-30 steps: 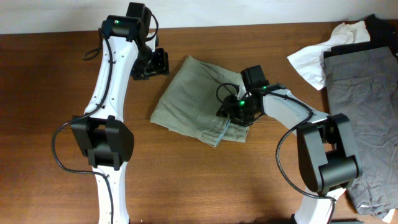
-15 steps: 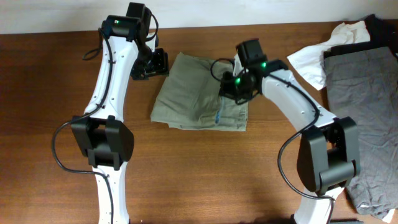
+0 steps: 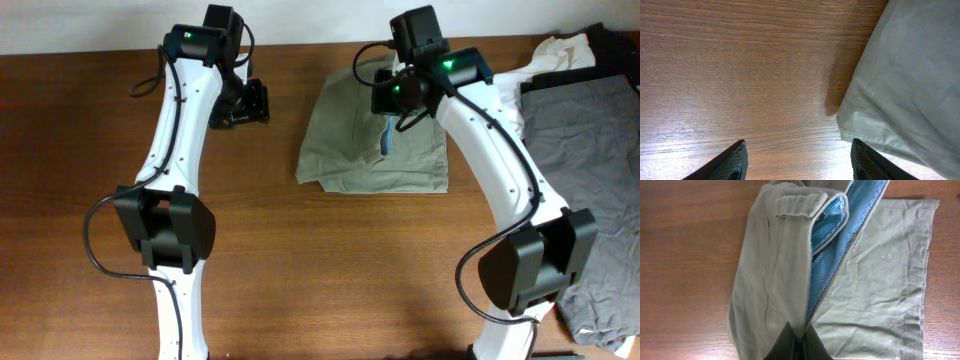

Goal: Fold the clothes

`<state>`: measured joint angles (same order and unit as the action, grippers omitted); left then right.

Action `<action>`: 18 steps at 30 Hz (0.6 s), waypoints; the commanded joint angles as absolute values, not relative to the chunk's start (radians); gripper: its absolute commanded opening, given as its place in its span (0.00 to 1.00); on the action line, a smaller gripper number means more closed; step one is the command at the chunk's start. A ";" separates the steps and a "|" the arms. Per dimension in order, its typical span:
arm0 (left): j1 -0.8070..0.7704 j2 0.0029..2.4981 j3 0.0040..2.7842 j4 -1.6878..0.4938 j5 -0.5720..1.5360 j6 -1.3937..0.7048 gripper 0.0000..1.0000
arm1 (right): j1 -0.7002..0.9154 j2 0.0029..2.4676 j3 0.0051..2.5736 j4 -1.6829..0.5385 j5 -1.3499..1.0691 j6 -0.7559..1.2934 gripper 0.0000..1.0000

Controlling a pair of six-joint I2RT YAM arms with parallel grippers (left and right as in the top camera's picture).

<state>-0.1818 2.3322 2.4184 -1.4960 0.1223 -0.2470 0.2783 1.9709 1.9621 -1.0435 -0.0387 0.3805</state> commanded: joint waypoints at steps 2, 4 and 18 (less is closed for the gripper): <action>-0.166 2.339 2.437 -1.478 0.096 -0.231 0.66 | 0.281 1.890 2.054 -1.076 -0.192 0.344 0.04; -0.144 2.339 2.437 -1.479 0.095 -0.231 0.66 | 0.303 1.887 2.054 -1.103 -0.215 0.344 0.04; 0.072 2.339 2.437 -1.531 0.082 -0.231 0.66 | 0.609 1.887 2.142 -0.910 -0.451 0.428 0.04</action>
